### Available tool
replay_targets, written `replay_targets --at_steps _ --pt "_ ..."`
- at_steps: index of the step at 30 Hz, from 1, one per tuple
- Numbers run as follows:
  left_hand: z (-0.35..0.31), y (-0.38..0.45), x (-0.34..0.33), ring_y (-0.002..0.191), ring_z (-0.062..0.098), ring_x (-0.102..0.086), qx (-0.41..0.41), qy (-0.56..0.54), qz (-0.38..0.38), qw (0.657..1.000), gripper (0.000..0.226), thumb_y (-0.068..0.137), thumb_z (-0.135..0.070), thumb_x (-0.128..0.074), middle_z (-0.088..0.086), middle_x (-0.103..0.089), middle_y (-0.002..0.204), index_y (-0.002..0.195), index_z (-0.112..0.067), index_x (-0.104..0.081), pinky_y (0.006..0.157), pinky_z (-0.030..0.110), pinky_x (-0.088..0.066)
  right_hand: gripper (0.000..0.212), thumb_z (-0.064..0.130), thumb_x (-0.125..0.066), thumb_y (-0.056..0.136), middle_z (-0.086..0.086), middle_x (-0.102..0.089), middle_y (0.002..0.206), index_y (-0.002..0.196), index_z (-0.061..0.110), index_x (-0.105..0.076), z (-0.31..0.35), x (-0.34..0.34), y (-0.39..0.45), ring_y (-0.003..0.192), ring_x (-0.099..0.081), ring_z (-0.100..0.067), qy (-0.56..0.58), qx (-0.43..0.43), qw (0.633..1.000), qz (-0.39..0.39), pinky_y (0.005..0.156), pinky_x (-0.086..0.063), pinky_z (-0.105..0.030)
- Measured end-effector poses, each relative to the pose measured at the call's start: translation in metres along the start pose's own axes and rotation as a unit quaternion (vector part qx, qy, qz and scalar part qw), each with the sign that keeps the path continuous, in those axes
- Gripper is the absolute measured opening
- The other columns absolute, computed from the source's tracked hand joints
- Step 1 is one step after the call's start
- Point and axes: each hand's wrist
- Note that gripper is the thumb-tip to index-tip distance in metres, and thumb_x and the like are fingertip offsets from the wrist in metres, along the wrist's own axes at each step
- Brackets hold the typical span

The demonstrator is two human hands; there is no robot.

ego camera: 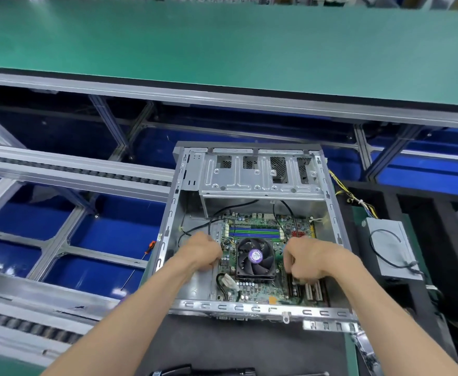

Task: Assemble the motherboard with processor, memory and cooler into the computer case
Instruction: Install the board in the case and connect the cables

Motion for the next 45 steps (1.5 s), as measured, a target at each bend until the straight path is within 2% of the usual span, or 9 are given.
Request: replay_targets --at_steps 5,10,19,22,27,33,38,42,45 --pt "-0.013 0.015 0.000 0.059 0.005 -0.044 -0.028 0.044 -0.169 0.984 0.012 0.087 -0.004 -0.056 0.003 -0.058 0.087 0.091 -0.015 -0.058 0.048 0.016 -0.033 0.032 -0.009 -0.054 0.084 -0.012 -0.049 0.125 0.109 0.010 -0.061 0.000 -0.013 0.030 0.110 -0.059 -0.037 -0.058 0.013 0.974 -0.219 0.087 -0.050 -0.041" --pt "-0.021 0.026 -0.006 0.110 0.030 -0.055 -0.054 0.133 -0.204 0.968 0.050 0.089 -0.016 -0.067 0.014 -0.050 0.124 0.131 -0.008 -0.041 0.092 0.040 -0.049 0.022 -0.015 -0.055 0.086 -0.014 -0.042 0.128 0.090 0.005 -0.051 0.001 -0.019 0.041 0.097 -0.063 -0.040 -0.126 0.011 0.965 -0.231 0.076 -0.047 -0.042" --pt "-0.010 0.040 -0.007 0.124 0.037 -0.050 0.011 0.189 -0.155 0.970 0.043 0.095 -0.022 -0.063 0.017 -0.058 0.128 0.132 -0.007 -0.047 0.106 0.049 -0.043 0.009 0.026 -0.064 0.099 0.002 -0.067 0.097 0.098 0.018 -0.069 0.002 -0.007 0.044 0.093 -0.060 -0.023 0.028 0.069 0.919 -0.388 0.081 -0.046 -0.038" --pt "-0.012 0.040 -0.009 0.130 0.036 -0.040 0.033 0.202 -0.154 0.967 0.029 0.100 -0.031 -0.053 0.018 -0.059 0.128 0.118 -0.011 -0.058 0.104 0.046 -0.034 0.013 0.034 -0.062 0.100 0.009 -0.066 0.085 0.096 0.022 -0.068 0.016 -0.003 0.054 0.087 -0.050 -0.019 -0.010 0.119 0.917 -0.380 0.083 -0.029 -0.035" --pt "-0.014 0.043 -0.008 0.124 0.034 -0.039 0.045 0.164 -0.161 0.972 0.014 0.094 -0.023 -0.044 0.017 -0.059 0.122 0.093 -0.014 -0.054 0.099 0.043 -0.031 0.017 0.024 -0.061 0.102 -0.001 -0.069 0.084 0.103 0.011 -0.073 0.040 0.006 0.086 0.072 -0.057 -0.014 0.097 0.154 0.925 -0.332 0.072 -0.042 -0.033" --pt "-0.009 0.049 -0.010 0.091 0.028 -0.045 0.035 0.100 -0.201 0.974 0.050 0.096 -0.048 -0.034 0.012 -0.057 0.094 0.077 -0.012 -0.063 0.081 0.037 -0.031 0.020 0.025 -0.057 0.104 -0.006 -0.070 0.107 0.116 0.012 -0.067 0.049 0.004 0.118 0.099 -0.061 -0.022 0.153 0.146 0.941 -0.264 0.081 -0.043 -0.029" --pt "-0.007 0.045 -0.007 0.074 0.025 -0.053 -0.006 0.194 -0.232 0.953 0.022 0.091 -0.035 -0.063 0.002 -0.053 0.078 0.084 -0.016 -0.056 0.067 0.031 -0.043 0.008 0.035 -0.060 0.101 0.013 -0.069 0.106 0.105 0.034 -0.067 0.040 0.009 0.121 0.100 -0.059 -0.010 0.237 0.156 0.929 -0.237 0.077 -0.043 -0.020" --pt "-0.007 0.044 -0.010 0.084 0.026 -0.054 -0.073 0.194 -0.252 0.945 0.039 0.084 -0.020 -0.074 0.001 -0.055 0.090 0.112 -0.018 -0.048 0.090 0.038 -0.039 0.008 0.042 -0.068 0.095 0.022 -0.075 0.098 0.095 0.042 -0.076 0.033 0.016 0.111 0.102 -0.062 0.000 0.360 0.134 0.902 -0.199 0.092 -0.045 -0.023" --pt "-0.004 0.046 -0.012 0.102 0.027 -0.057 -0.096 0.173 -0.262 0.945 0.038 0.085 -0.019 -0.074 0.003 -0.054 0.111 0.113 -0.020 -0.047 0.094 0.040 -0.033 0.013 0.039 -0.071 0.092 0.027 -0.075 0.092 0.083 0.044 -0.079 0.034 0.018 0.102 0.088 -0.061 0.020 0.417 0.153 0.883 -0.153 0.081 -0.035 -0.010"
Point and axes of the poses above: each hand's wrist, its own y-axis towards the middle knuckle, its own x-axis out of the back of the hand, z = x × y
